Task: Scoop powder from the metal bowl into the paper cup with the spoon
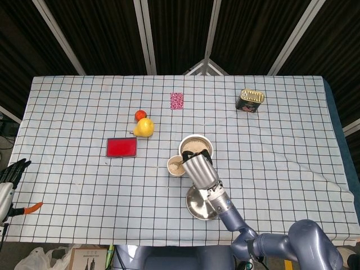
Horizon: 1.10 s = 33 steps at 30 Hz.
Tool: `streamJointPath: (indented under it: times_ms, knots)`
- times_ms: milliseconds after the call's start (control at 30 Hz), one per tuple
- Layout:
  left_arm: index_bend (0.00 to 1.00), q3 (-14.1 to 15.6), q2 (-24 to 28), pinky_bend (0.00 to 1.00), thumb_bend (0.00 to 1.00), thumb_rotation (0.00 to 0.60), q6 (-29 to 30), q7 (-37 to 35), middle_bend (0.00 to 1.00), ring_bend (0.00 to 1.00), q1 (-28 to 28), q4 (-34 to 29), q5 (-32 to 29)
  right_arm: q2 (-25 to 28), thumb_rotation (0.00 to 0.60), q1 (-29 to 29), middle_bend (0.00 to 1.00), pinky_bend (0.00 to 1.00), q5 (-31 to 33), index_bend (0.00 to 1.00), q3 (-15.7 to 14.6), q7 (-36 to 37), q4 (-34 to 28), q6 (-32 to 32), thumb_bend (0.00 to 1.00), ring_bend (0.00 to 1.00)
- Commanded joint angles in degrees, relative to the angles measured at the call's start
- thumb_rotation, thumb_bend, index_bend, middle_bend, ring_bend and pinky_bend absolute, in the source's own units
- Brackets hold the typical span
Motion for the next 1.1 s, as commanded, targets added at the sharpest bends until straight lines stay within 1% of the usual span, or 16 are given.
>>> streamJointPath:
  times_ms: [33, 267, 467, 533, 633, 833, 967, 1000, 1100]
  knots:
    - [0.0, 0.0, 0.0, 0.0, 0.0, 0.6, 0.0, 0.0, 0.0, 0.0, 0.0, 0.0, 0.0, -0.6, 0.6, -1.2, 0.93, 0.97, -1.7, 0.62, -0.4, 1.9, 2.6, -0.1, 0.7, 1.0]
    - [0.0, -0.1, 0.0, 0.0, 0.0, 0.6, 0.1, 0.0, 0.0, 0.0, 0.1, 0.0, -0.1, -2.4, 0.6, -3.1, 0.93, 0.97, -2.8, 0.62, 0.5, 4.7, 7.3, -0.9, 0.7, 1.0]
    - [0.0, -0.1, 0.0, 0.0, 0.0, 0.6, -0.1, 0.0, 0.0, 0.0, 0.0, 0.0, -0.3, -2.2, 0.6, -3.2, 0.93, 0.97, -5.0, 0.62, 1.8, 5.5, 9.2, -1.1, 0.7, 1.0]
    - [0.0, -0.1, 0.0, 0.0, 0.0, 0.6, -0.1, -0.1, 0.0, 0.0, 0.0, 0.0, -0.3, -1.9, 0.6, -3.1, 0.93, 0.97, -6.0, 0.62, 1.9, 5.8, 9.7, -1.2, 0.7, 1.0]
    - [0.0, -0.1, 0.0, 0.0, 0.0, 0.6, -0.1, 0.0, 0.0, 0.0, -0.1, 0.0, -0.2, -1.2, 0.6, -3.2, 0.93, 0.97, -7.7, 0.62, 1.2, 5.5, 10.7, -1.8, 0.7, 1.0]
    - [0.0, -0.1, -0.1, 0.0, 0.0, 0.6, -0.2, 0.2, 0.0, 0.0, -0.1, 0.0, -0.3, -0.6, 0.6, -3.5, 0.93, 0.97, -10.1, 0.62, 1.1, 6.0, 11.3, -2.2, 0.7, 1.0]
    - [0.0, -0.2, -0.1, 0.0, 0.0, 0.6, -0.2, 0.2, 0.0, 0.0, -0.1, 0.0, -0.5, -0.7, 0.6, -3.3, 0.93, 0.97, -10.1, 0.62, 3.9, 6.8, 9.7, -1.1, 0.7, 1.0]
    - [0.0, -0.2, -0.1, 0.0, 0.0, 0.6, -0.2, 0.2, 0.0, 0.0, -0.1, 0.0, -0.6, -0.6, 0.6, -3.4, 0.93, 0.97, -10.1, 0.62, 4.2, 6.5, 9.5, -1.2, 0.7, 1.0]
    - [0.0, -0.2, -0.1, 0.0, 0.0, 0.6, -0.1, 0.3, 0.0, 0.0, -0.1, -0.1, -0.6, 0.1, 0.6, -3.8, 0.93, 0.97, -10.8, 0.62, 3.2, 4.9, 9.5, -2.5, 0.7, 1.0]
